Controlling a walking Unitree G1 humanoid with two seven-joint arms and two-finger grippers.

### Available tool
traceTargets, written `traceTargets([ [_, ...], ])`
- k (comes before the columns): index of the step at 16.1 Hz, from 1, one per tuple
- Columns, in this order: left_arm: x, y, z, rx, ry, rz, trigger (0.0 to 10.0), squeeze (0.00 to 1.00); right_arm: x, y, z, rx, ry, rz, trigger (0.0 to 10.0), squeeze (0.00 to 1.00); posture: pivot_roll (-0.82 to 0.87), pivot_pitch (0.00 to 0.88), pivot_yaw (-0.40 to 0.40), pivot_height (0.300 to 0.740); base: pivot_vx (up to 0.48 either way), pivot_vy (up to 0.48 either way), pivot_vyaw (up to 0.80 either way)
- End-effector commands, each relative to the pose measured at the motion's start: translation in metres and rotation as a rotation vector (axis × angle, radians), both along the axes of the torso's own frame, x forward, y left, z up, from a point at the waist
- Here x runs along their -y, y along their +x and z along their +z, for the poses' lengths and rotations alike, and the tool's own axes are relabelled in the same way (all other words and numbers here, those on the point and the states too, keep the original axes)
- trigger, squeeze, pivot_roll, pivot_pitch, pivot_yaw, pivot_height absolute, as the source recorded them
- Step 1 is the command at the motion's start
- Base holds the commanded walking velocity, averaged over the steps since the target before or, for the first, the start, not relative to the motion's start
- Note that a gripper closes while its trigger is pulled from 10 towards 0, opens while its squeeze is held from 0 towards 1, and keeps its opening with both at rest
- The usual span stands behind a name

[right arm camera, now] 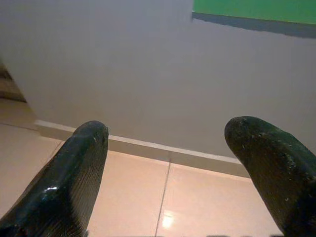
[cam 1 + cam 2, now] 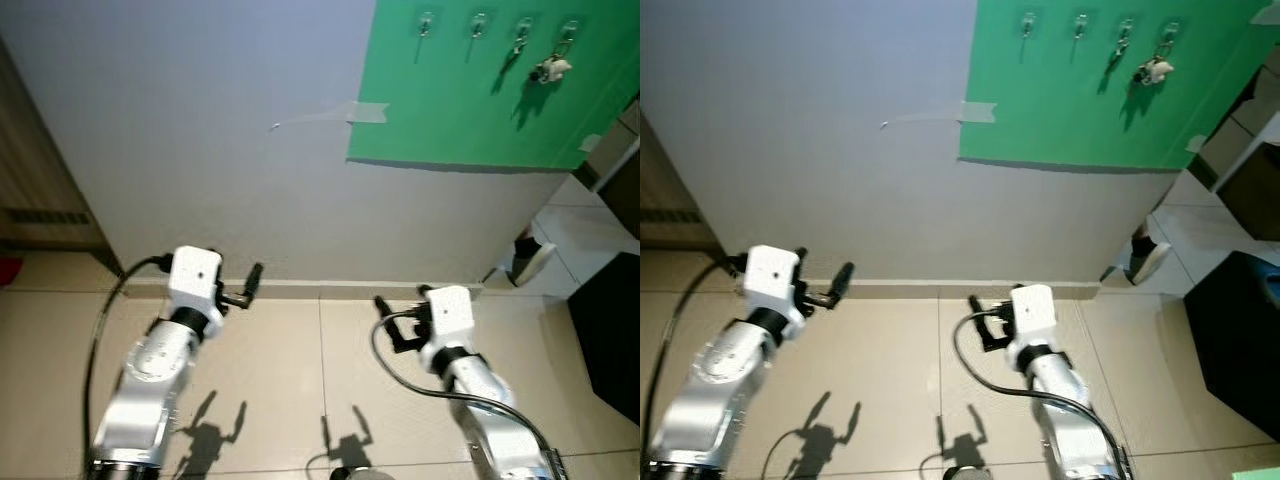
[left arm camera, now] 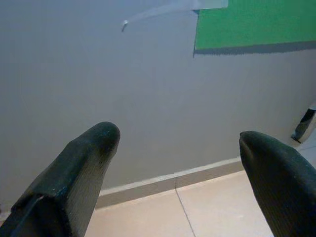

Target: Hang keys on a hook

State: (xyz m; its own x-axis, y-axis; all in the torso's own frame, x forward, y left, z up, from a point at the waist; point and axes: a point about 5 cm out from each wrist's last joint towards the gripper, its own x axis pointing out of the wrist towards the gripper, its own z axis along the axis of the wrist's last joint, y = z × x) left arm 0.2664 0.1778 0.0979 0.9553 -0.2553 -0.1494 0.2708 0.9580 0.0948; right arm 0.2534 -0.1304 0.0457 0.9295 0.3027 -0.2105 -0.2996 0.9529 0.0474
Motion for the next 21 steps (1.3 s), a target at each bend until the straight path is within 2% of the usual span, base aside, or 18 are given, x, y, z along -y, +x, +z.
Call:
traceTargets([
  [1, 0.013, 0.0, 0.004, 0.024, -0.014, -0.09, 10.0, 0.0, 0.006, 0.0, -0.002, -0.003, -0.014, -0.015, 10.0, 0.0, 0.11, 0.0, -0.055, 0.74, 0.0, 0.0, -0.62],
  [2, 0.023, -0.004, 0.007, 0.043, -0.018, -0.194, 10.0, 0.0, 0.005, 0.001, -0.003, -0.002, -0.008, -0.02, 10.0, 0.0, 0.09, 0.0, -0.039, 0.74, 0.0, 0.0, -0.63],
  [3, 0.026, -0.005, 0.008, 0.049, -0.022, -0.231, 10.0, 0.0, 0.006, 0.001, -0.004, -0.001, -0.006, -0.023, 10.0, 0.0, 0.09, 0.0, -0.035, 0.74, 0.0, 0.0, -0.63],
  [5, 0.038, 0.002, 0.008, 0.044, -0.052, -0.295, 10.0, 0.0, 0.012, 0.004, -0.003, 0.009, -0.007, -0.058, 10.0, 0.0, 0.06, 0.0, -0.008, 0.74, 0.0, 0.0, -0.6],
  [8, 0.042, 0.002, 0.009, 0.054, -0.065, -0.329, 10.0, 0.0, 0.016, 0.004, -0.006, -0.003, -0.008, -0.078, 10.0, 0.0, 0.05, 0.0, -0.01, 0.74, 0.0, 0.0, -0.6],
  [14, 0.051, 0.005, 0.009, 0.069, -0.088, -0.378, 10.0, 0.0, 0.024, 0.0, -0.006, 0.008, -0.019, -0.099, 10.0, 0.0, 0.01, 0.0, 0.006, 0.74, 0.0, -0.48, -0.59],
  [21, 0.053, 0.011, 0.009, 0.071, -0.096, -0.406, 10.0, 0.0, 0.027, -0.004, -0.001, 0.04, -0.006, -0.13, 10.0, 0.0, -0.02, 0.0, 0.032, 0.74, 0.0, -0.476, -0.59],
])
